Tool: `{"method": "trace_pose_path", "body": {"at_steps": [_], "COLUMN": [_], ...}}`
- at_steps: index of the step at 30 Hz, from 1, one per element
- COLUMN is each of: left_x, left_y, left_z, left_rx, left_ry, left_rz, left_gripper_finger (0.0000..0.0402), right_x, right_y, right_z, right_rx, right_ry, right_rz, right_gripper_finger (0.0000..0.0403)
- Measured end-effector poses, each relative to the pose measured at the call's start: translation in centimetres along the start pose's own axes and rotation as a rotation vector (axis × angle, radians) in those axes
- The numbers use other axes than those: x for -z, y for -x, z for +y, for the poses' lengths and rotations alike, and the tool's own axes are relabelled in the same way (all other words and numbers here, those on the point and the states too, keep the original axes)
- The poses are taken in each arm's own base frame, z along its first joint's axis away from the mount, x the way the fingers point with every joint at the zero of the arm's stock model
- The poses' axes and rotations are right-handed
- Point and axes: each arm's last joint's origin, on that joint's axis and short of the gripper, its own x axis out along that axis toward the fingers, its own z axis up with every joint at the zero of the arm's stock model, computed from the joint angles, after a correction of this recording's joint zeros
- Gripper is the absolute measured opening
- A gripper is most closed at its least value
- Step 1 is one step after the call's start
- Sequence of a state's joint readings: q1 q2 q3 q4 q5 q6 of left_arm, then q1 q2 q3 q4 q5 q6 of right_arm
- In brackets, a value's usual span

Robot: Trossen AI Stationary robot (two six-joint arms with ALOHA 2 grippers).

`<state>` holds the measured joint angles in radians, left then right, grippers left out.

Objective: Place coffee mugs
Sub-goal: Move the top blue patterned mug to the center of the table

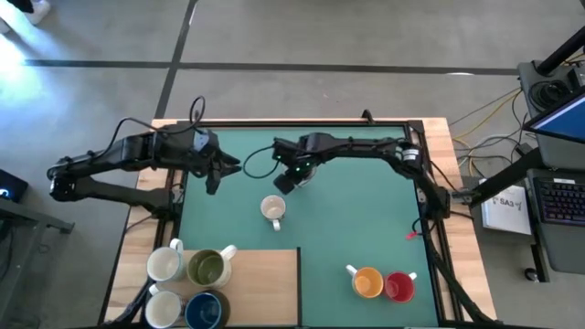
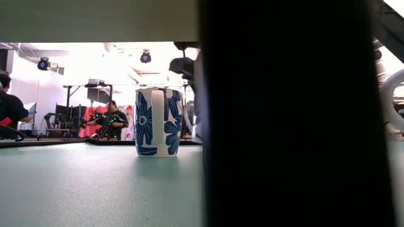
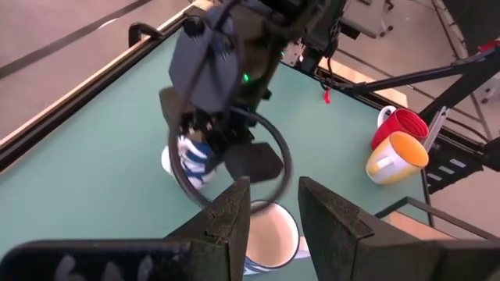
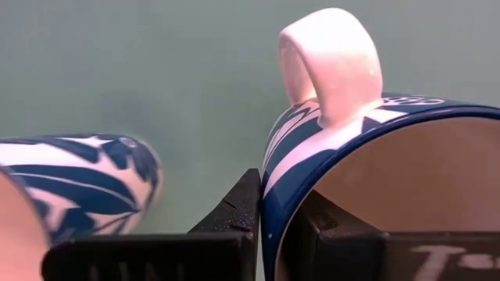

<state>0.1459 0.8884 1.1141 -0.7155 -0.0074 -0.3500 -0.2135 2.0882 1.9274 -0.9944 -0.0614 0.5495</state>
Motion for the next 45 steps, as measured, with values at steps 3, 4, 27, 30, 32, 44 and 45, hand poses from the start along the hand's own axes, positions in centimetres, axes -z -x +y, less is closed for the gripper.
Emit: {"method": "trace_pose_path", "body": {"at_steps": [3,4,27,30,32,44,45], "left_x": [0.1,0.1,0.6,0.7,0.7,0.7,0.7], "left_y": [0.3,0.4,1.2,1.2,1.3,1.4,1.4], "left_z": [0.0,0.0,0.2,0.1,0.1,0.1,0.1], "left_rx": [0.001,0.002,0.009,0.026,0.034,0.037,0.037], "left_ry": [0.0,0.0,-0.027,-0.027,-0.027,-0.027,-0.027], "left_rz": [-0.003,-0.004,0.031,0.037,0.038,0.035,0.035], "left_gripper_finger": [0.0092,0.0092,0.0092,0.0092,0.0092,0.0092,0.0092], "right_x": [-0.2,-0.3,0.3,0.0,-0.1,0.3,0.4], "right_y": [-0.2,-0.2,-1.3,-0.8,-0.6,-1.3,-1.4], "right_z": [1.2,1.5,3.7,3.9,4.0,3.5,3.5], "right_rx": [-0.005,-0.007,0.001,-0.012,-0.016,0.029,0.033], "right_ry": [0.018,0.022,0.024,0.041,0.052,0.045,0.039], "right_rz": [0.004,0.003,0.029,0.008,0.002,0.021,0.027], "right_gripper_finger": [0.0025,0.0025,0.0029,0.0029,0.0029,0.0028,0.0028]}}
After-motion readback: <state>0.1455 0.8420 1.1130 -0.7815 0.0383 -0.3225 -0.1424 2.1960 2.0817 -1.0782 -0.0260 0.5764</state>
